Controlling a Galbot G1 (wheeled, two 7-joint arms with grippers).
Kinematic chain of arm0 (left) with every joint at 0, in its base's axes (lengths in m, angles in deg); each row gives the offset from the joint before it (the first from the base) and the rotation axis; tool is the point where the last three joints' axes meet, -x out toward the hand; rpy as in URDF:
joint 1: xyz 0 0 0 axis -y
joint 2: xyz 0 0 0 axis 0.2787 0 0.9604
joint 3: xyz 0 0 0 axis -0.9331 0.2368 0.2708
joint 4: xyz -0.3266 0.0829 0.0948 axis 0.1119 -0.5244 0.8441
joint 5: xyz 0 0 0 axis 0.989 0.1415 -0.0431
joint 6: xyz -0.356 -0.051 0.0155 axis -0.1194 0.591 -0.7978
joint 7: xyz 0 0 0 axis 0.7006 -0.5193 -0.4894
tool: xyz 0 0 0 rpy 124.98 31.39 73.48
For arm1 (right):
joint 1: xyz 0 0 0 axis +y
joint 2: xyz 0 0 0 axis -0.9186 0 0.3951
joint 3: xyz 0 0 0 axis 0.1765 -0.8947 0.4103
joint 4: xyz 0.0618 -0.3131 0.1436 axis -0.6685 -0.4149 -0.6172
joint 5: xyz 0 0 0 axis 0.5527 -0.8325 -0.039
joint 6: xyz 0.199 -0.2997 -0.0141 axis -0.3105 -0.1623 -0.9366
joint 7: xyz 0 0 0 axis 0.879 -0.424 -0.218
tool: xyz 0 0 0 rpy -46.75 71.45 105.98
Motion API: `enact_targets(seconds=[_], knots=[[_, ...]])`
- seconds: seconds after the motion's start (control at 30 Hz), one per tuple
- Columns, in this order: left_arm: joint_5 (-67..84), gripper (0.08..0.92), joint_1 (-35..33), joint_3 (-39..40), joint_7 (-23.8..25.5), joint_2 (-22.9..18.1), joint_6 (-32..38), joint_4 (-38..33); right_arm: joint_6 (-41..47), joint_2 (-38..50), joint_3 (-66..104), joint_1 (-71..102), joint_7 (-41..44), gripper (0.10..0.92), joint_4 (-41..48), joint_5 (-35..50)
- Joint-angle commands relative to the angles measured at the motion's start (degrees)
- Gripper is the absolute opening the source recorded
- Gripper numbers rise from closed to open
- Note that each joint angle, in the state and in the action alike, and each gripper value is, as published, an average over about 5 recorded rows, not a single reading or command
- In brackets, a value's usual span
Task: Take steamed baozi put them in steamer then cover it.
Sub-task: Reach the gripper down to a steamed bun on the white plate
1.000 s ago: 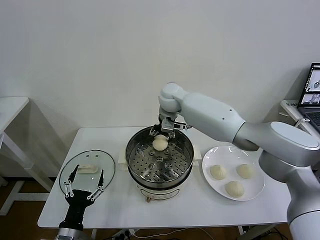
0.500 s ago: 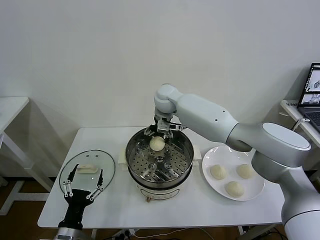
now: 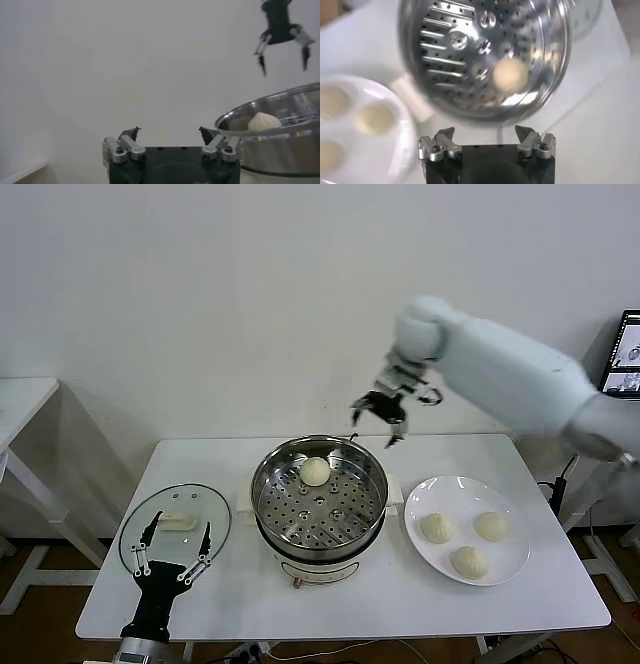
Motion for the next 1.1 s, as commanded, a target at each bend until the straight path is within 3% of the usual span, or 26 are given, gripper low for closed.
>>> enact_targets(seconds=[0.03, 1.1], knots=[[0.0, 0.823, 0.3, 0.4, 0.0, 0.0, 0.0, 0.3, 12.9, 15.1, -10.6, 2.0, -4.7, 0.823, -0.8, 10.9], [-0.4, 0.823, -0.1, 0.0, -0.2, -0.6, 0.2, 0.8, 15.2, 6.0, -4.4, 20.0, -14.0, 0.823, 3.5, 4.5]])
